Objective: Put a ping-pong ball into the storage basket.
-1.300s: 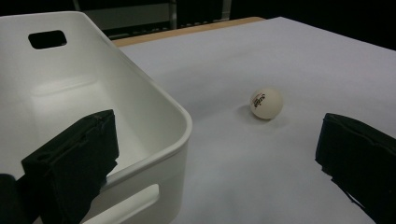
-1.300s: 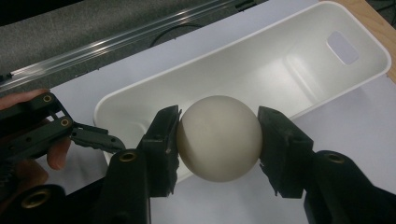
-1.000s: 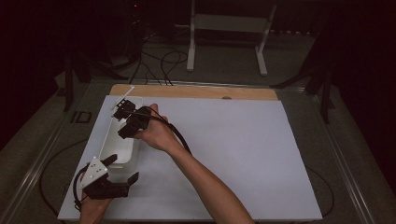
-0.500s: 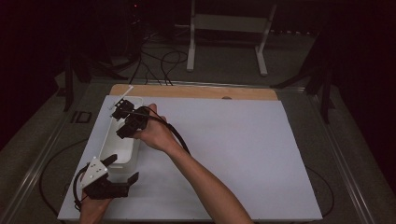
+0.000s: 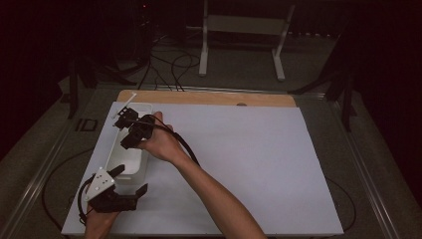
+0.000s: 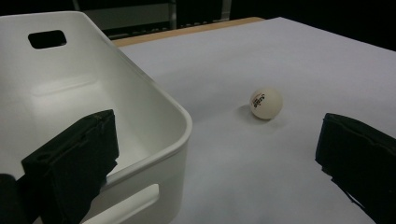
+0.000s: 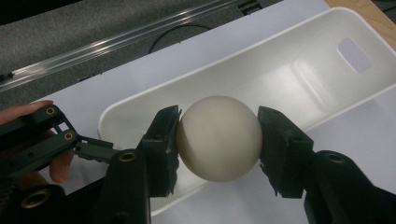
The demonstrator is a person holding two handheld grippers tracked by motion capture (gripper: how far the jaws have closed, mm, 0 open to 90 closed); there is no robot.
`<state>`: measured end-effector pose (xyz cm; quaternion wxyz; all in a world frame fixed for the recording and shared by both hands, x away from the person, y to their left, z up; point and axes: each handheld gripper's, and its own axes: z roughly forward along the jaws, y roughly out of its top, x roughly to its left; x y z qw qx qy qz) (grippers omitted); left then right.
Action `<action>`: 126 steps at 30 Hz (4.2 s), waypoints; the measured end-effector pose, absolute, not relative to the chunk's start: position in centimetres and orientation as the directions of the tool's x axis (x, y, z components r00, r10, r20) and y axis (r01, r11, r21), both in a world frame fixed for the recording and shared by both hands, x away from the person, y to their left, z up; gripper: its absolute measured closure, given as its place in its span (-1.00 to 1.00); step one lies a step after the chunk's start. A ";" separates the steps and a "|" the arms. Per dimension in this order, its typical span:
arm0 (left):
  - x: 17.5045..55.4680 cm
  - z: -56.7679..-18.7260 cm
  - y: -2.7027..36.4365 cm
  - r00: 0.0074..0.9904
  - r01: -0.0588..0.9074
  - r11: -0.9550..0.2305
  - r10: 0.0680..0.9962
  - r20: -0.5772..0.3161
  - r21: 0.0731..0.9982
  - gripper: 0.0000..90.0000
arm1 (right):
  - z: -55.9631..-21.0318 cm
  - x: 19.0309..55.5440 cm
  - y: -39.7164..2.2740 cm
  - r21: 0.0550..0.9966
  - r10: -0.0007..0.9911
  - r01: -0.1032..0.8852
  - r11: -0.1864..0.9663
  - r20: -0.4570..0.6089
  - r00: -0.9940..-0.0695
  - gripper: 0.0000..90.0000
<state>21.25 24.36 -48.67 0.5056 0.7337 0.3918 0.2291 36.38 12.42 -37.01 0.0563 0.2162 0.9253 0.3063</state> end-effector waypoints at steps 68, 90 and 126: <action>21.2 -48.7 24.4 0.587 0.343 -0.185 0.808 -0.056 0.921 -1.00 | -37.3 36.7 9.0 0.581 0.460 0.377 0.722 0.004 -0.888 -0.79; 21.2 -48.7 24.4 0.585 0.344 -0.182 0.809 -0.058 0.921 -1.00 | -37.9 37.0 7.2 0.562 0.483 0.398 0.725 -0.004 -0.876 -0.79; 21.3 -48.7 24.3 0.586 0.347 -0.180 0.808 -0.063 0.920 -1.00 | -38.7 37.7 4.3 0.536 0.520 0.430 0.727 -0.019 -0.854 -0.79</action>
